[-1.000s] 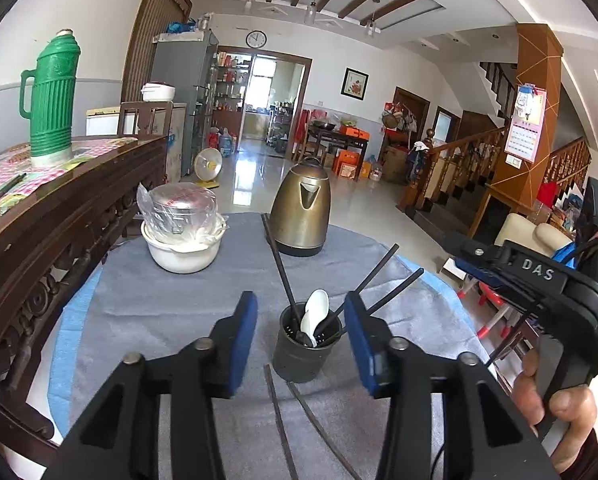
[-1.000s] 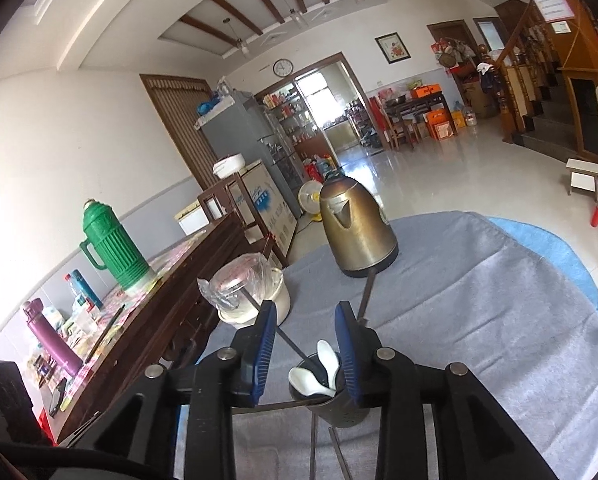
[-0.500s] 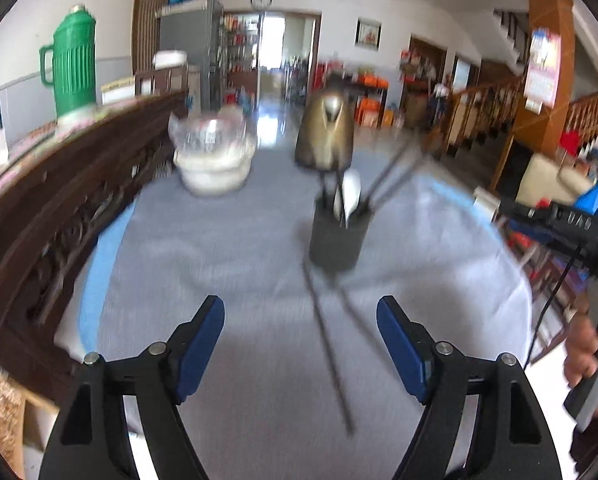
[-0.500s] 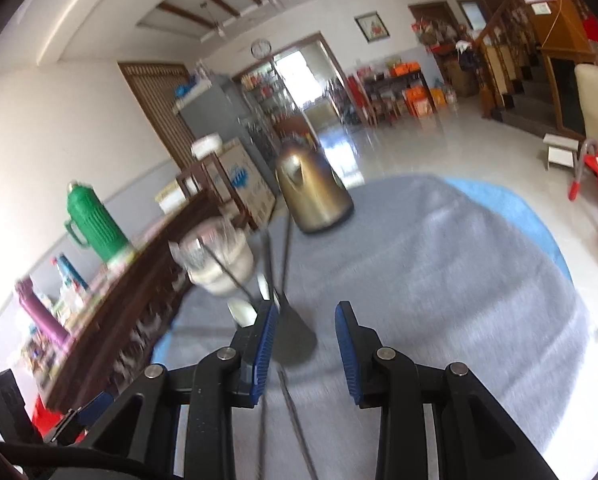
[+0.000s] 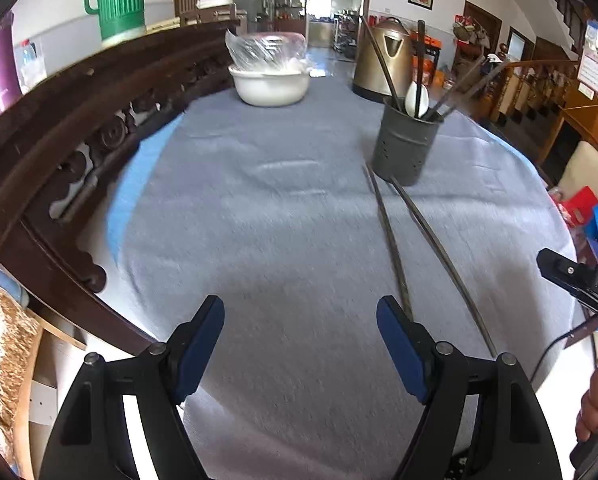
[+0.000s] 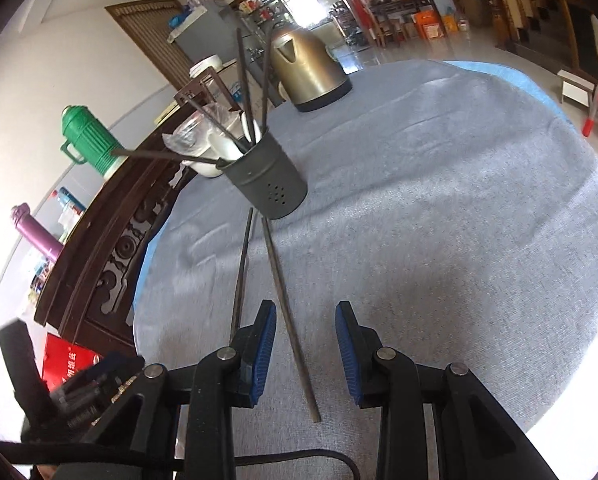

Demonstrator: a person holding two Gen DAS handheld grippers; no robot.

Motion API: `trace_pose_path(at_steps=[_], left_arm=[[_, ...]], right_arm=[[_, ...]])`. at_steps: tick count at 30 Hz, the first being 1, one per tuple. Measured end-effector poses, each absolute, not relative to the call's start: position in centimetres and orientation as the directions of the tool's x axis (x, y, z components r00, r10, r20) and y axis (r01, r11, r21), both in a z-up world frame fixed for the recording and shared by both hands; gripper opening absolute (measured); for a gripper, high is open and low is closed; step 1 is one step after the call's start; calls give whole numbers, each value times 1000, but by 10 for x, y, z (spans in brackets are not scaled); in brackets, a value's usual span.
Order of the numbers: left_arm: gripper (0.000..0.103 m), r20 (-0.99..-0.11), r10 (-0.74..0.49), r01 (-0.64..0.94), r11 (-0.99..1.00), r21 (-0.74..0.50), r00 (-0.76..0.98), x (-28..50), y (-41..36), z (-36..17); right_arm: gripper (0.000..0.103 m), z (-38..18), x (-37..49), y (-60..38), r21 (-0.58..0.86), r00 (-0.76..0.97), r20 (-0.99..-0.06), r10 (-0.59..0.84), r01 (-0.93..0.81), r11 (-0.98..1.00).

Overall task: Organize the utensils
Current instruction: 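Move both tools back toward the last two dark chopsticks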

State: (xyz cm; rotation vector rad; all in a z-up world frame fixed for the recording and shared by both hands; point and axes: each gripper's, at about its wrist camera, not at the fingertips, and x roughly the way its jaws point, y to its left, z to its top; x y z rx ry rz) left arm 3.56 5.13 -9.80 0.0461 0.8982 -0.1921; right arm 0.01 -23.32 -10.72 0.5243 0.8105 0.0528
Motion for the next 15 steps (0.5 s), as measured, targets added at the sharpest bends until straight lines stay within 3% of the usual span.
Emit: trace_pose_path(at_steps=[15], left_arm=[[79, -813, -115, 143, 989, -39, 571, 46, 50, -121]], right_arm=[[33, -115, 9, -208, 436, 686, -674, 274, 70, 897]])
